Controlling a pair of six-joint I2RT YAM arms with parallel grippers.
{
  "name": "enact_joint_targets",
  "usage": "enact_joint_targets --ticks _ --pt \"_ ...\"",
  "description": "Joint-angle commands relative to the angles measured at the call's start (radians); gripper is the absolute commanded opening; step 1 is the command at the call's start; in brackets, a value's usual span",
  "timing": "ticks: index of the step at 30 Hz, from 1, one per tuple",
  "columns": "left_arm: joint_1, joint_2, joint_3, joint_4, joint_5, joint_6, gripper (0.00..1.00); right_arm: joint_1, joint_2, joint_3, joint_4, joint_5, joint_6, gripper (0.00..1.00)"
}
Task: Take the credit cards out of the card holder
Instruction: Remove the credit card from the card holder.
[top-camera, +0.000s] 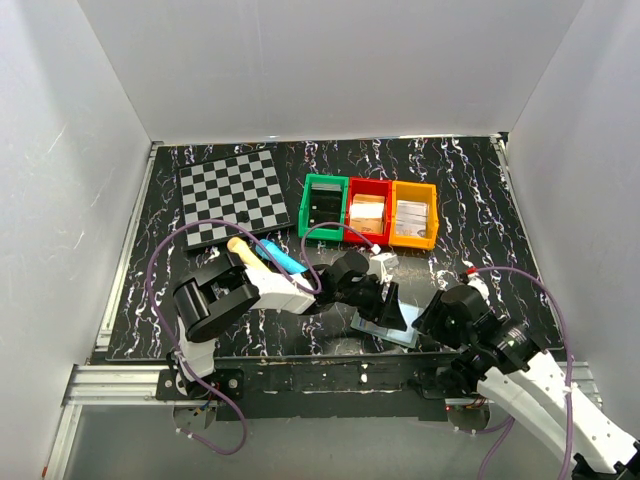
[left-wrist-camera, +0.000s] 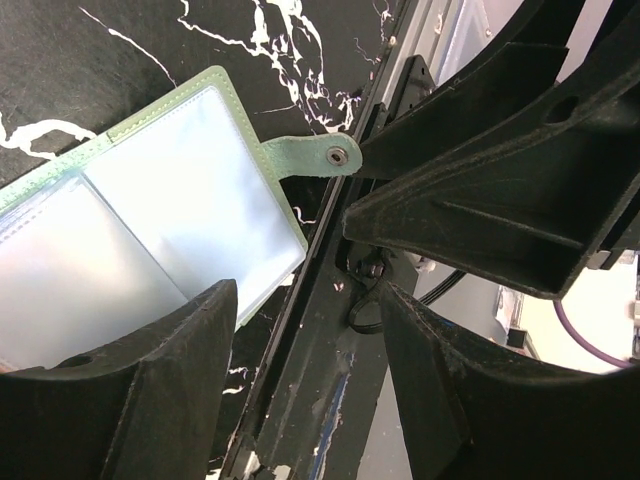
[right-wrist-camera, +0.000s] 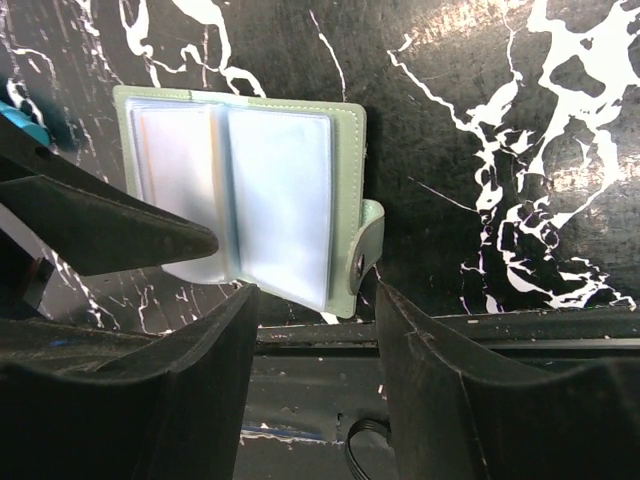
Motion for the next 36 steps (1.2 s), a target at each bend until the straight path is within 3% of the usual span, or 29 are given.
enact_joint_targets --ticks 1,7,14,23,36 --pt "-0.007 -0.027 -0.007 0.043 0.001 -0.007 0.58 -0.003 -0.056 0.047 -0.009 0.019 0.012 0.58" --pt "0.012 -0.191 -0.100 0.043 -0.105 0.001 0.59 -0.001 -0.087 0.045 0.038 -0.016 -0.014 0.59" --pt "0.070 -0.359 -0.217 -0.063 -0.200 -0.021 0.60 0.000 0.100 0.058 0.149 -0.125 -0.089 0.59" --pt "0.070 -0.284 -0.226 -0.067 -0.162 -0.021 0.61 -0.001 0.217 0.042 0.267 -0.190 -0.098 0.61" --pt "0.070 -0.179 -0.159 -0.084 -0.132 -0.004 0.60 -0.001 0.152 0.021 0.221 -0.168 -0.095 0.61"
